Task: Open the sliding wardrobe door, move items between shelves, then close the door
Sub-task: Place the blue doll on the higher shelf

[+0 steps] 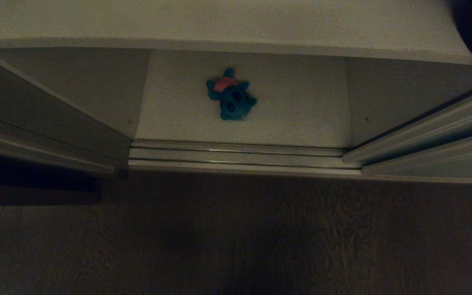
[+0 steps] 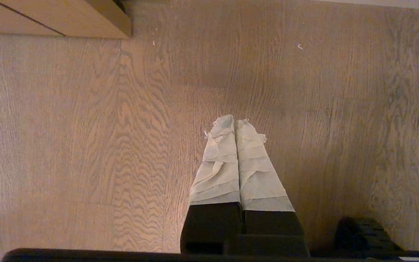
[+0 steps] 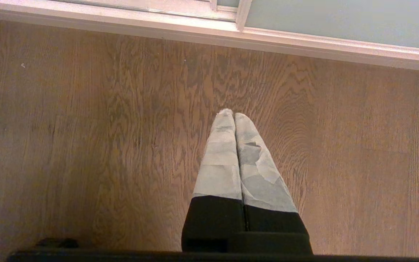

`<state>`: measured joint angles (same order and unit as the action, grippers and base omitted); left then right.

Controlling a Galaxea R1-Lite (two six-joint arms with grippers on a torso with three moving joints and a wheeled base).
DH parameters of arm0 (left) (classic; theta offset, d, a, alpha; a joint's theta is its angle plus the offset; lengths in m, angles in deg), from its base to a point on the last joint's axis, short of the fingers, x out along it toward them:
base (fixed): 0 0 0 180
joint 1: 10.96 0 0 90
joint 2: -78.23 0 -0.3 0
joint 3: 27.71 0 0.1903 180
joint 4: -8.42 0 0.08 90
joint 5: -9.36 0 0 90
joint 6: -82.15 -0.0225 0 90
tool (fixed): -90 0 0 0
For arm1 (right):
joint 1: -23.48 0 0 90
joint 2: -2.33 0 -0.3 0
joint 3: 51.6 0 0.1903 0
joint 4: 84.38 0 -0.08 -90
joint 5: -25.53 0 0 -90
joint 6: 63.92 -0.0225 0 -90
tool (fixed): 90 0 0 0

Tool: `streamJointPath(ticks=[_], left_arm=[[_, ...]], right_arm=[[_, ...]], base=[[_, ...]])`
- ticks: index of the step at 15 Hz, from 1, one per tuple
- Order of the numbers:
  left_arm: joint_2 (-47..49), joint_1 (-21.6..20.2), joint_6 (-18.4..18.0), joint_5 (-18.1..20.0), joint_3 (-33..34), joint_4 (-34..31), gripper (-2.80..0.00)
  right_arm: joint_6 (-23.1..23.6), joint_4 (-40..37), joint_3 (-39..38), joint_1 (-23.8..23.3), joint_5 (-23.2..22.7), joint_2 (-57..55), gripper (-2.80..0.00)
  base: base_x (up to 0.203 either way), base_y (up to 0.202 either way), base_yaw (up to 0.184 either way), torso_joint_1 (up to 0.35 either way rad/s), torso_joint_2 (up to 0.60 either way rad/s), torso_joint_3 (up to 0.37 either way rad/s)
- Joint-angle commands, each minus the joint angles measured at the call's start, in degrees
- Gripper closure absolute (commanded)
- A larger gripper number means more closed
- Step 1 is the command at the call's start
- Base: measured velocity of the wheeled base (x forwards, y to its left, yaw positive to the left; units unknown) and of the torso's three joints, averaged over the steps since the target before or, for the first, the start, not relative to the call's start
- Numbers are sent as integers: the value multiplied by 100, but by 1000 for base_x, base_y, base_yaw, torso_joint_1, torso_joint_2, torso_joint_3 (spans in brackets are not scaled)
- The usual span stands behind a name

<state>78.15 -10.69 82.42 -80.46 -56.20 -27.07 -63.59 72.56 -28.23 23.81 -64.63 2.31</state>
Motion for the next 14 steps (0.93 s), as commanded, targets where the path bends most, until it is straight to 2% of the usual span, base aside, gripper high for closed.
streamJointPath(ticks=[1, 4, 10, 14], left_arm=[[7, 0, 0, -1, 2, -9, 0], [7, 0, 0, -1, -6, -9, 0], [7, 0, 39, -1, -7, -9, 0], [7, 0, -17, 17, -25, -97, 0]], right_arm=[[2, 5, 0, 2, -2, 20, 0], [2, 5, 9, 2, -2, 20, 0], [2, 5, 0, 2, -2, 20, 0], [2, 5, 0, 2, -2, 20, 0]], base=[[0, 0, 0, 0, 0, 0], [0, 0, 0, 0, 0, 0], [174, 0, 0, 1, 2, 1], [25, 0, 1, 1, 1, 0]])
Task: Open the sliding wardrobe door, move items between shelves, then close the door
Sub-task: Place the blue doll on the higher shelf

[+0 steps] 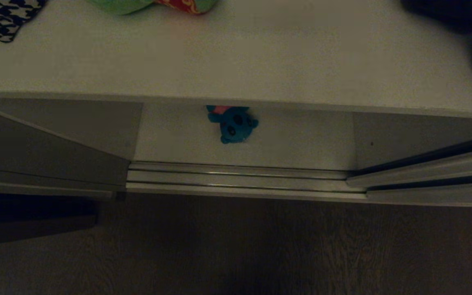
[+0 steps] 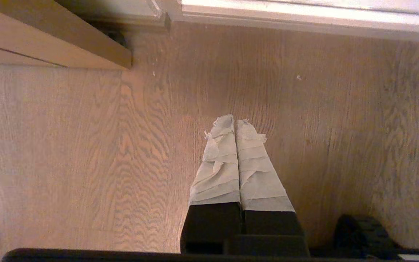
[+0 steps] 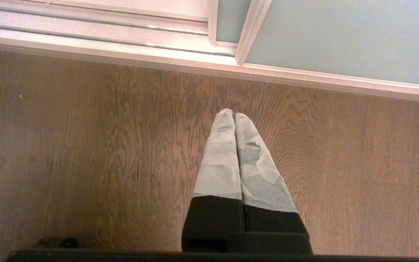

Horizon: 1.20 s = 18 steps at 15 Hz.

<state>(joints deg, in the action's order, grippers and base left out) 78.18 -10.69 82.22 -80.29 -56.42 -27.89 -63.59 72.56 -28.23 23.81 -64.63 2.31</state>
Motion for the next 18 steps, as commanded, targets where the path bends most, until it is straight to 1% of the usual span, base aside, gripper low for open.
streamJointPath(ticks=[1, 2, 3, 4, 5, 6, 8, 9, 10, 12, 14, 16, 18], left_arm=[[14, 4, -60, 13, -32, -69, 0], [56, 1, -101, 61, -205, -199, 0], [177, 0, -109, 174, -534, -408, 0], [472, 0, -94, 289, -839, -676, 0], [930, 3, -15, 367, -1119, -923, 0], [1467, 7, 146, 439, -1368, -1098, 0], [2675, 24, 402, 557, -1654, -1221, 0], [3310, 33, 474, 601, -1704, -1134, 0], [3906, 43, 501, 633, -1686, -901, 0], [5007, 60, 417, 684, -1594, -205, 0], [5899, 71, 29, 727, -1557, 259, 0], [6659, 89, -294, 912, -1567, 725, 0], [7298, 118, -441, 1077, -1614, 1242, 0]], right_arm=[[2, 5, 0, 2, -2, 20, 0], [2, 5, 0, 2, -2, 20, 0], [2, 5, 0, 2, -2, 20, 0], [2, 5, 0, 2, -2, 20, 0], [2, 5, 0, 2, -2, 20, 0], [2, 5, 0, 2, -2, 20, 0], [2, 5, 0, 2, -2, 20, 0], [2, 5, 0, 2, -2, 20, 0], [2, 5, 0, 2, -2, 20, 0], [2, 5, 0, 2, -2, 20, 0], [2, 5, 0, 2, -2, 20, 0], [2, 5, 0, 2, -2, 20, 0], [2, 5, 0, 2, -2, 20, 0]], base=[[0, 0, 0, 0, 0, 0], [0, 0, 0, 0, 0, 0], [0, 0, 0, 0, 0, 0], [0, 0, 0, 0, 0, 0], [0, 0, 0, 0, 0, 0], [0, 0, 0, 0, 0, 0], [0, 0, 0, 0, 0, 0], [0, 0, 0, 0, 0, 0], [0, 0, 0, 0, 0, 0], [0, 0, 0, 0, 0, 0], [0, 0, 0, 0, 0, 0], [0, 0, 0, 0, 0, 0], [0, 0, 0, 0, 0, 0]])
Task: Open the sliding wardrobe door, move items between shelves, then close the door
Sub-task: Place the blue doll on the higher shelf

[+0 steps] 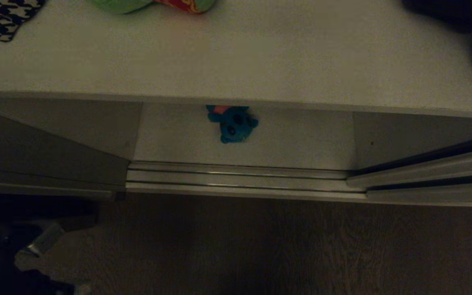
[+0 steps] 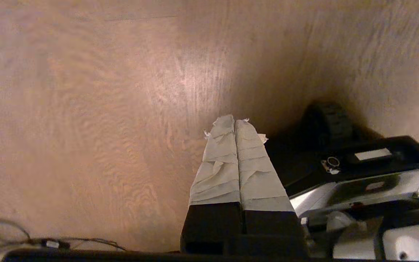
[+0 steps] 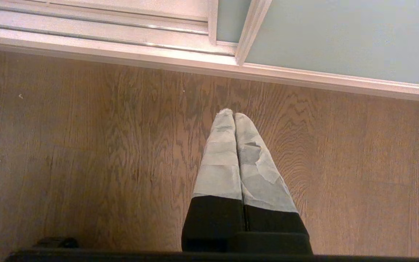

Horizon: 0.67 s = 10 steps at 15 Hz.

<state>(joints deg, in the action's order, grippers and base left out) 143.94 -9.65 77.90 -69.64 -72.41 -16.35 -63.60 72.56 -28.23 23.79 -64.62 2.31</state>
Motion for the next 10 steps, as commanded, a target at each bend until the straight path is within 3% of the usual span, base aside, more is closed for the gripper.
streamJointPath(ticks=[1, 5, 10], left_arm=[[1006, 46, -33, 57, -65, 314, 0], [2052, 401, 15, 271, -518, 957, 0], [3302, 772, 416, 288, -1618, 1584, 0]], right_arm=[[3, 5, 0, 5, -3, 20, 0], [3, 5, 0, 5, -3, 20, 0], [3, 5, 0, 5, -3, 20, 0]], base=[[0, 0, 0, 0, 0, 0], [0, 0, 0, 0, 0, 0], [0, 0, 0, 0, 0, 0]])
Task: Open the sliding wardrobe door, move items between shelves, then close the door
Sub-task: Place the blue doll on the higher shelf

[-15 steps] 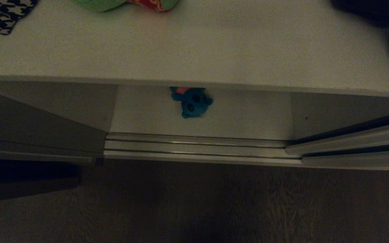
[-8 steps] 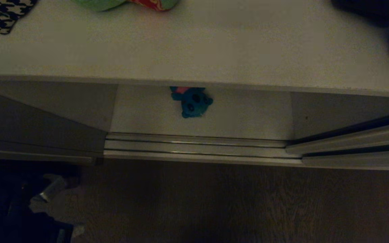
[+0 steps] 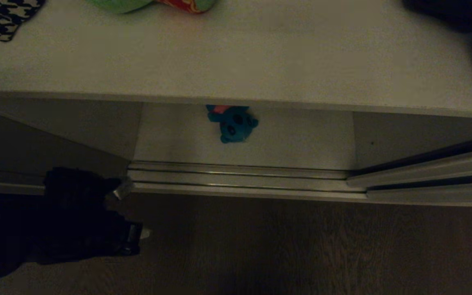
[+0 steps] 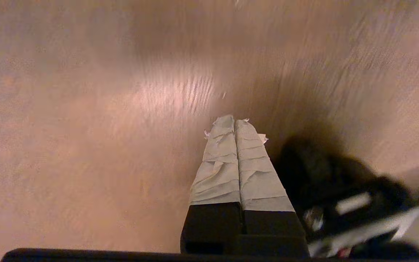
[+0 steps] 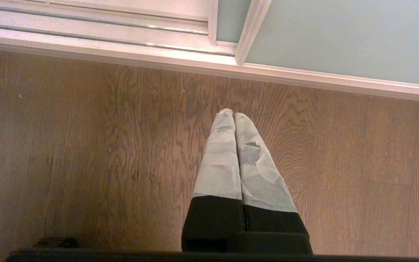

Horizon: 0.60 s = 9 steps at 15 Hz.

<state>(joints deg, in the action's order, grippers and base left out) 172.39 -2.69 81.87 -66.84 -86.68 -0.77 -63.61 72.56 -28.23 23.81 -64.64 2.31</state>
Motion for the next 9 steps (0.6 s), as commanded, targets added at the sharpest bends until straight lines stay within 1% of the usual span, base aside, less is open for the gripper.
streamJointPath(ticks=[1, 2, 4, 5, 8, 9], left_arm=[[655, 162, 165, 8, -330, 235, 0], [903, 239, 286, 2, -511, 431, 0], [1365, 372, 540, -30, -1172, 655, 0], [1508, 409, 701, -57, -1522, 673, -280], [1770, 561, 1446, -111, -2470, 677, -280], [1841, 610, 1627, -118, -2719, 671, -280]], right_arm=[[4, 5, 0, 2, -1, 20, 0], [4, 5, 0, 2, -1, 20, 0], [4, 5, 0, 2, -1, 20, 0], [4, 5, 0, 2, -1, 20, 0], [4, 5, 0, 2, -1, 20, 0], [4, 5, 0, 2, -1, 20, 0]], base=[[0, 0, 0, 0, 0, 0], [0, 0, 0, 0, 0, 0], [0, 0, 0, 0, 0, 0], [0, 0, 0, 0, 0, 0], [0, 0, 0, 0, 0, 0], [0, 0, 0, 0, 0, 0]])
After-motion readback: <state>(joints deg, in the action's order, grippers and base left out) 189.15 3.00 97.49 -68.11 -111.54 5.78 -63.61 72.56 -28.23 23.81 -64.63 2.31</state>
